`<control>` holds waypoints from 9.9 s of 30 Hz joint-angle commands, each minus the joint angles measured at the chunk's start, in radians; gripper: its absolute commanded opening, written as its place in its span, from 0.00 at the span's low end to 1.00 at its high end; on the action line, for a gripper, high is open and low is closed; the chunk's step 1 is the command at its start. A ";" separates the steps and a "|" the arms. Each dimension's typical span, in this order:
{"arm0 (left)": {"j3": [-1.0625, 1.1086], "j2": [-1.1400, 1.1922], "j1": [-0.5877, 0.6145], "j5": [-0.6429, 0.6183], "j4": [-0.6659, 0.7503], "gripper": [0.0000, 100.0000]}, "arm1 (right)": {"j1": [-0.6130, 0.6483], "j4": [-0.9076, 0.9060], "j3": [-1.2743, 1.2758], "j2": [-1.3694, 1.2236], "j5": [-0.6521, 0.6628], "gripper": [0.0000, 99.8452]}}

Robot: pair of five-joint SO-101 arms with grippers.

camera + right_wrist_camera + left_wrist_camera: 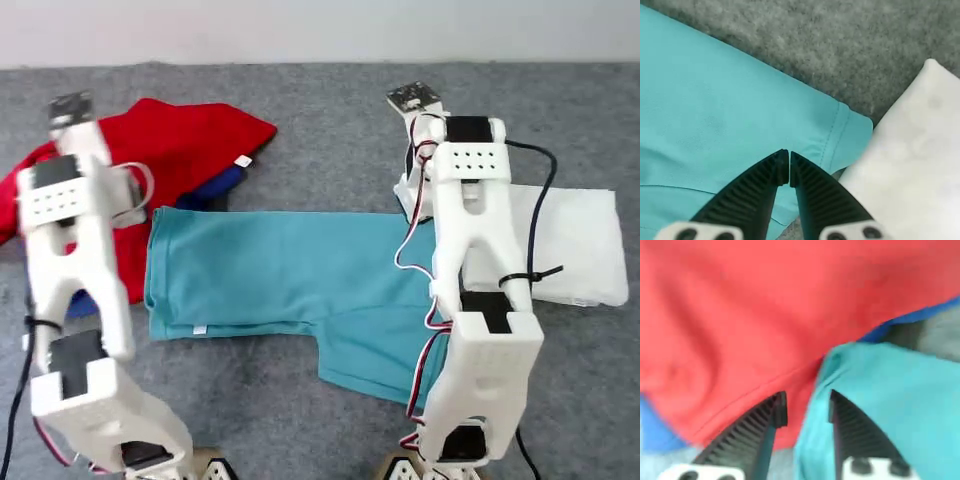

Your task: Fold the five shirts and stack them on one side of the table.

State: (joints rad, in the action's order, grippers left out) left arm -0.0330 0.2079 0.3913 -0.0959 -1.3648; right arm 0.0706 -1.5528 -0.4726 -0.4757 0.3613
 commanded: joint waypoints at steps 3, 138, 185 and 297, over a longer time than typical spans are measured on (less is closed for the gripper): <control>-0.030 0.023 0.157 -0.051 -0.100 0.22 | 0.005 -0.008 -0.038 0.067 0.012 0.01; 0.591 -0.644 -0.135 -0.100 0.180 0.18 | 0.259 -0.025 0.442 0.286 0.591 0.01; 0.420 -0.276 -0.078 0.011 0.109 0.25 | 0.294 -0.079 0.706 0.588 0.411 0.01; -0.556 0.252 -0.988 -0.189 -0.110 0.01 | -0.124 0.186 0.726 0.656 0.275 0.01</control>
State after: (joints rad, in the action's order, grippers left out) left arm -0.4641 0.4457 -0.5785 -0.2785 -1.3894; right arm -0.0414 -1.3901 0.2593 0.1366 0.6452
